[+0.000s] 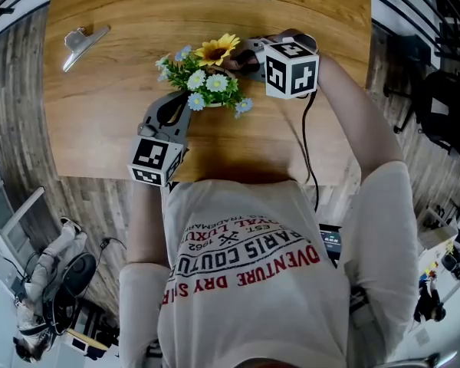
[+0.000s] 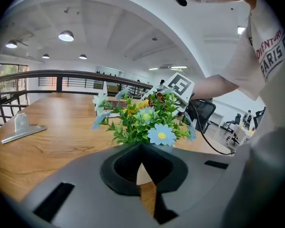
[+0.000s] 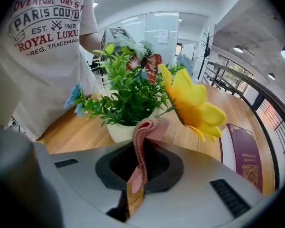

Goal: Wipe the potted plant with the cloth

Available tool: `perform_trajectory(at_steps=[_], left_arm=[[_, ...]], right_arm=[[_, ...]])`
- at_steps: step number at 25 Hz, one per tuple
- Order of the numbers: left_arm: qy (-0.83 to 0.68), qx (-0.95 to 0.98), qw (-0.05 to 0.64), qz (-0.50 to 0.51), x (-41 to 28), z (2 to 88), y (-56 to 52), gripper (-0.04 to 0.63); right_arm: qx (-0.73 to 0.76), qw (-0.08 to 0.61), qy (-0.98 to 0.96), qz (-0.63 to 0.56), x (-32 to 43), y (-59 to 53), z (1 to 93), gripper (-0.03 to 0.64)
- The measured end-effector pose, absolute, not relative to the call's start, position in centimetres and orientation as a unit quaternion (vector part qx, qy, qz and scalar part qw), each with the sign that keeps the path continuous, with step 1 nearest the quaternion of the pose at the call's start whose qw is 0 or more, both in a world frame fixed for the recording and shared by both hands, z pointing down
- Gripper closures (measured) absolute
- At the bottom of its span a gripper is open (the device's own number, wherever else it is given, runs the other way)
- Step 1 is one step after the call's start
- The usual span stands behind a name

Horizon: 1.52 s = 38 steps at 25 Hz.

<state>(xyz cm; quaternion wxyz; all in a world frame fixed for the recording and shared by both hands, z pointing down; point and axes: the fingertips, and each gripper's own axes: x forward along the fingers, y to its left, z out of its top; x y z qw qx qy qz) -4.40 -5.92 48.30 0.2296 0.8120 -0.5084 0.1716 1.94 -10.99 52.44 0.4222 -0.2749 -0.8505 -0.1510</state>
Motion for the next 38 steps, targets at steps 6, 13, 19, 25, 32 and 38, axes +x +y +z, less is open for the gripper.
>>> perform_trajectory(at_steps=[6,13,19,25,32,38], left_arm=[[-0.517,0.807,0.233,0.167,-4.4,48.3,-5.9,0.580],[-0.526,0.804,0.219,0.168,-4.4,48.3,-6.0,0.580],[-0.543,0.798,0.213,0.153,-4.5,48.2,-6.2,0.580],[-0.568,0.786,0.199,0.143,-4.2,45.8,-4.7,0.580],[-0.606,0.773,0.136,0.128,-6.0,39.9,-3.8,0.580],[-0.616,0.776,0.086,0.107,-7.4,34.7,-3.1,0.580]], right_arm=[[-0.260,0.425,-0.855,-0.142,3.3,-10.1,52.2,0.581],[-0.237,0.428,-0.864,-0.115,4.7,-8.5,52.3,0.581],[-0.192,0.434,-0.877,-0.073,5.9,-7.7,51.7,0.581],[-0.070,0.439,-0.893,-0.067,8.1,-9.3,48.8,0.581],[0.148,0.368,-0.918,-0.009,8.2,-12.4,41.7,0.581],[0.261,0.279,-0.924,0.009,6.6,-12.0,36.6,0.580]])
